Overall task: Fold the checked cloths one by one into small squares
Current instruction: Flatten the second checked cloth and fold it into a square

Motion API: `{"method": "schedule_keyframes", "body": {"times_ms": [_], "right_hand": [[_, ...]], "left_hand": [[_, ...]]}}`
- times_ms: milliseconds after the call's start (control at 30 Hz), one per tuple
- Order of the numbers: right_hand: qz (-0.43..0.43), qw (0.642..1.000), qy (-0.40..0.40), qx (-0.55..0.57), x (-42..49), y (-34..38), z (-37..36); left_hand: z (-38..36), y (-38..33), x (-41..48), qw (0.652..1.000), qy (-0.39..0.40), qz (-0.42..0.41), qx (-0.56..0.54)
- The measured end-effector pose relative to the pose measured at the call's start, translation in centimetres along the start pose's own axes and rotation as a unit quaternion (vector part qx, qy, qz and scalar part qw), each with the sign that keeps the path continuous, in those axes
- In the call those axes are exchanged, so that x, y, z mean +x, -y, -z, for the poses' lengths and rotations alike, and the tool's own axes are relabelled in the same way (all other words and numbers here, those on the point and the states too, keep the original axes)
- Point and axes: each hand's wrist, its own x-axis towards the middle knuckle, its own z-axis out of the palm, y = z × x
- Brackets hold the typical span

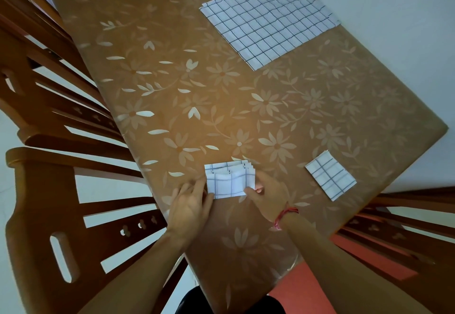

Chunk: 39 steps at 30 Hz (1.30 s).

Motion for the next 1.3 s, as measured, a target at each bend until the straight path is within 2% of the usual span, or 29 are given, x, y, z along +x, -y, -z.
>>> {"method": "schedule_keyframes", "body": {"times_ms": [100,333,533,733,800,867,1000,1100,1300], "right_hand": [[0.011,1.000,-0.004,-0.012,0.3,0.5,-0.1],[0.007,1.000,0.002,-0.020,1.1,0.5,-0.9],[-0.010,0.999,0.004,-0.050,1.6,0.6,-1.4],[-0.021,0.997,-0.019,-0.078,1.4,1.3,-1.0],[0.025,0.987,-0.069,-0.144,1.1,2.1,-1.0],[0.126,0.965,-0.105,-0.202,0.9,3.1,-1.6],[0.237,0.936,-0.015,-0.261,1.4,4.3,-4.8],[0.251,0.926,0.029,-0.280,1.8,4.2,-6.6],[0.238,0.922,0.027,-0.306,1.8,3.6,-7.6]], "left_hand": [[0.0,0.1,0.7,1.000,-0.001,0.011,-0.002],[-0.5,0.8,1.4,0.998,0.002,-0.006,0.070],[-0.8,1.1,1.4,0.983,0.022,-0.122,0.136],[-1.8,1.9,1.5,0.977,0.067,-0.124,0.162],[-1.9,2.0,1.4,0.975,0.067,-0.129,0.165],[-2.1,2.0,1.3,0.977,0.062,-0.129,0.160],[-2.2,2.0,1.2,0.978,0.060,-0.129,0.152],[-2.4,2.0,1.1,0.978,0.066,-0.130,0.149],[-2.3,2.4,1.2,0.974,0.073,-0.142,0.161]]}}
